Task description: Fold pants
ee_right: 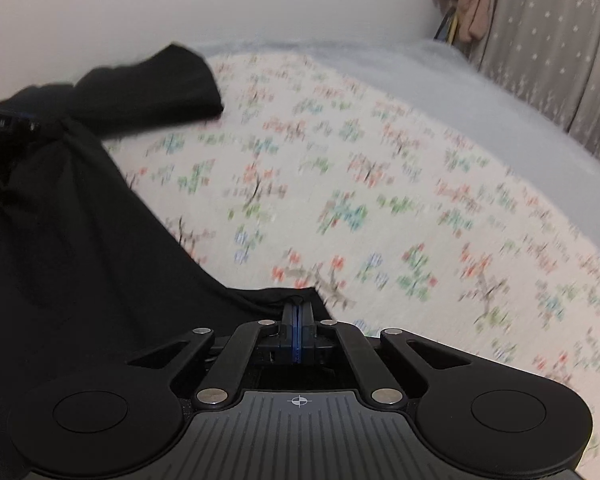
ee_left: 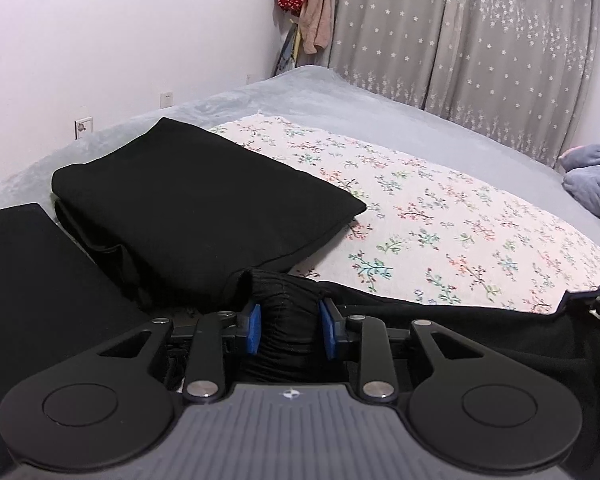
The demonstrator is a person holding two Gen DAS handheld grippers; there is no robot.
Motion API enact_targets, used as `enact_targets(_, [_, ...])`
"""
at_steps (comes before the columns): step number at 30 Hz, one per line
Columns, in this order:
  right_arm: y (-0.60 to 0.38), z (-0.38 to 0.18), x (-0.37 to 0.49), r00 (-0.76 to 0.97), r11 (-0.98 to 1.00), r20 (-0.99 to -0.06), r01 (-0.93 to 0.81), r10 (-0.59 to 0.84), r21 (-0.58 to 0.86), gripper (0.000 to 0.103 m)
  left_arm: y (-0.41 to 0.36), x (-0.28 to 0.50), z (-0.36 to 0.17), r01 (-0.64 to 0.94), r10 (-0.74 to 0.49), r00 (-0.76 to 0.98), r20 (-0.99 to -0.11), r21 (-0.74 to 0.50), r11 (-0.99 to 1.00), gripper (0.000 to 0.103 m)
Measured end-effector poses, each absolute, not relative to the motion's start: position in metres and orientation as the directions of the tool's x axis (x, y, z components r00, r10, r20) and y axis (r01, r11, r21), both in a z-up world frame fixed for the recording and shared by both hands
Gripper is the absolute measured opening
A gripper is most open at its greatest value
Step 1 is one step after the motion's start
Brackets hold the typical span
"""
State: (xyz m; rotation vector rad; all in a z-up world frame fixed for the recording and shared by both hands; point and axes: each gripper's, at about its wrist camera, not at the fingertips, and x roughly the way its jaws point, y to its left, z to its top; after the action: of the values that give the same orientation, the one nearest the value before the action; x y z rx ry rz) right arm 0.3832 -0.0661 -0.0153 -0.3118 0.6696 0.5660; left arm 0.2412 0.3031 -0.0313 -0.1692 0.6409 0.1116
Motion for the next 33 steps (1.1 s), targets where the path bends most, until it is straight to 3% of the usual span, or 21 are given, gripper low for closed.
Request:
enact_targets(6, [-0.049, -0.007, 0.398, 0.670, 0.803, -0.662, -0.571, 0.336, -0.170, 0.000, 0.298, 0.257, -0.043, -0.151, 0.087, 0.774, -0.627, -0.049, 0.987, 0.049])
enact_targets(9, [-0.040, -0.018, 0.411, 0.661, 0.787, -0.686, -0.580, 0.304, -0.210, 0.000, 0.304, 0.263, -0.049, -0.147, 0.064, 0.762, -0.645, -0.075, 0.986, 0.053])
enact_targets(12, [-0.040, -0.030, 0.425, 0.648, 0.798, -0.704, -0.571, 0.292, -0.195, 0.000, 0.312, 0.258, -0.048, -0.151, 0.042, 0.760, -0.648, -0.113, 0.982, 0.062])
enact_targets(15, [-0.041, -0.042, 0.429, 0.657, 0.813, -0.695, -0.553, 0.294, -0.180, 0.000, 0.326, 0.241, -0.038, -0.178, 0.012, 0.774, -0.634, -0.199, 0.964, 0.065])
enact_targets(16, [-0.040, -0.044, 0.427, 0.669, 0.816, -0.684, -0.546, 0.290, -0.189, 0.000, 0.332, 0.231, -0.033, -0.196, 0.006, 0.780, -0.626, -0.235, 0.952, 0.071])
enact_targets(17, [-0.039, -0.044, 0.424, 0.686, 0.819, -0.673, -0.534, 0.276, -0.208, 0.002, 0.336, 0.221, -0.029, -0.226, 0.022, 0.786, -0.618, -0.255, 0.940, 0.082])
enact_targets(19, [-0.040, -0.041, 0.419, 0.731, 0.849, -0.647, -0.469, 0.217, -0.245, 0.016, 0.344, 0.192, -0.017, -0.267, 0.052, 0.811, -0.583, -0.291, 0.919, 0.087])
enact_targets(22, [-0.060, -0.021, 0.403, 0.770, 0.909, -0.605, -0.377, 0.200, -0.179, 0.019, 0.348, 0.151, -0.009, -0.274, 0.034, 0.825, -0.564, -0.347, 0.897, 0.087])
enact_targets(25, [-0.078, 0.002, 0.365, 0.780, 0.925, -0.568, -0.372, 0.262, -0.083, 0.021, 0.332, 0.134, -0.019, -0.243, -0.017, 0.775, -0.631, -0.323, 0.915, 0.087])
enact_targets(26, [-0.078, 0.006, 0.348, 0.779, 0.917, -0.563, -0.389, 0.276, -0.090, 0.023, 0.326, 0.132, -0.024, -0.243, -0.027, 0.752, -0.658, -0.315, 0.918, 0.087])
enact_targets(28, [-0.074, 0.009, 0.308, 0.764, 0.887, -0.562, -0.448, 0.316, -0.110, 0.038, 0.318, 0.137, -0.037, -0.241, -0.079, 0.714, -0.696, -0.350, 0.905, 0.087])
enact_targets(30, [-0.069, 0.006, 0.267, 0.732, 0.850, -0.580, -0.512, 0.358, -0.121, 0.042, 0.317, 0.148, -0.047, -0.274, -0.089, 0.707, -0.702, -0.388, 0.880, 0.079])
enact_targets(32, [-0.064, -0.002, 0.231, 0.690, 0.820, -0.606, -0.563, 0.396, -0.105, 0.043, 0.315, 0.161, -0.051, -0.312, -0.043, 0.707, -0.706, -0.365, 0.877, 0.020])
enact_targets(33, [-0.064, -0.007, 0.215, 0.671, 0.809, -0.618, -0.581, 0.410, -0.094, 0.043, 0.315, 0.165, -0.050, -0.322, -0.019, 0.713, -0.701, -0.352, 0.879, 0.020])
